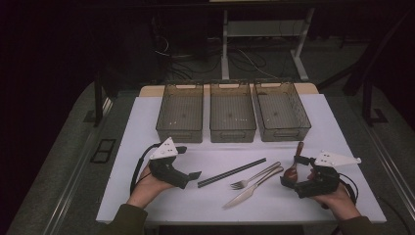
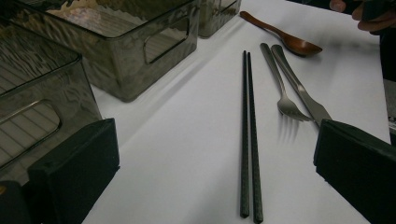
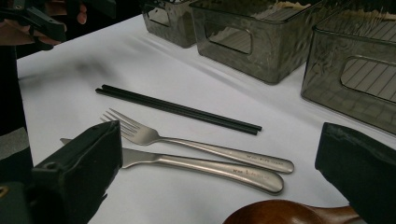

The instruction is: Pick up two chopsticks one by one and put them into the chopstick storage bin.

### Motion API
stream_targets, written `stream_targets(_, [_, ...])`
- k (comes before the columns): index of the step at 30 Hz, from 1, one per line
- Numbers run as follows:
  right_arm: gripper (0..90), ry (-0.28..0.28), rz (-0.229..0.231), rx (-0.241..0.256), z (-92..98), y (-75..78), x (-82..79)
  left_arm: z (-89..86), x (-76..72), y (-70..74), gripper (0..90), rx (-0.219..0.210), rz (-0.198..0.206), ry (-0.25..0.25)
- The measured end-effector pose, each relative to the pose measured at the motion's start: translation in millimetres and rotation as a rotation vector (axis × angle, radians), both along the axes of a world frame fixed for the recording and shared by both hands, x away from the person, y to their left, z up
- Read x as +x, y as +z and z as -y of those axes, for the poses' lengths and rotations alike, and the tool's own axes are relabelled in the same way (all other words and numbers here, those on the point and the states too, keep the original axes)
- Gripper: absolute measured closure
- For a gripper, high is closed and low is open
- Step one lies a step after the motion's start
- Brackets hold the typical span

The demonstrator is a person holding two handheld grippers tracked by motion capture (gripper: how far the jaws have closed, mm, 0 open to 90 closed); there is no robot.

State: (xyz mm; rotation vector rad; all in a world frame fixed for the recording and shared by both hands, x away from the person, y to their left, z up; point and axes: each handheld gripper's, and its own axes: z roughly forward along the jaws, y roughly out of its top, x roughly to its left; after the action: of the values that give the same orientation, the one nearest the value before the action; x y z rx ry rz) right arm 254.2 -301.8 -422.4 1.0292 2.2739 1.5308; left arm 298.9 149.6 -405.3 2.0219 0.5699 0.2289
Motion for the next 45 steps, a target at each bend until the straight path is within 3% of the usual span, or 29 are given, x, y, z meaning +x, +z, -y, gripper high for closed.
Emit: stream_targets(45, [0.3, -0.003, -0.004, 0.016, -1.6, -1.0, 1.3, 52.7, 22.5, 5.5, 3.5, -0.011, 0.016, -0.078])
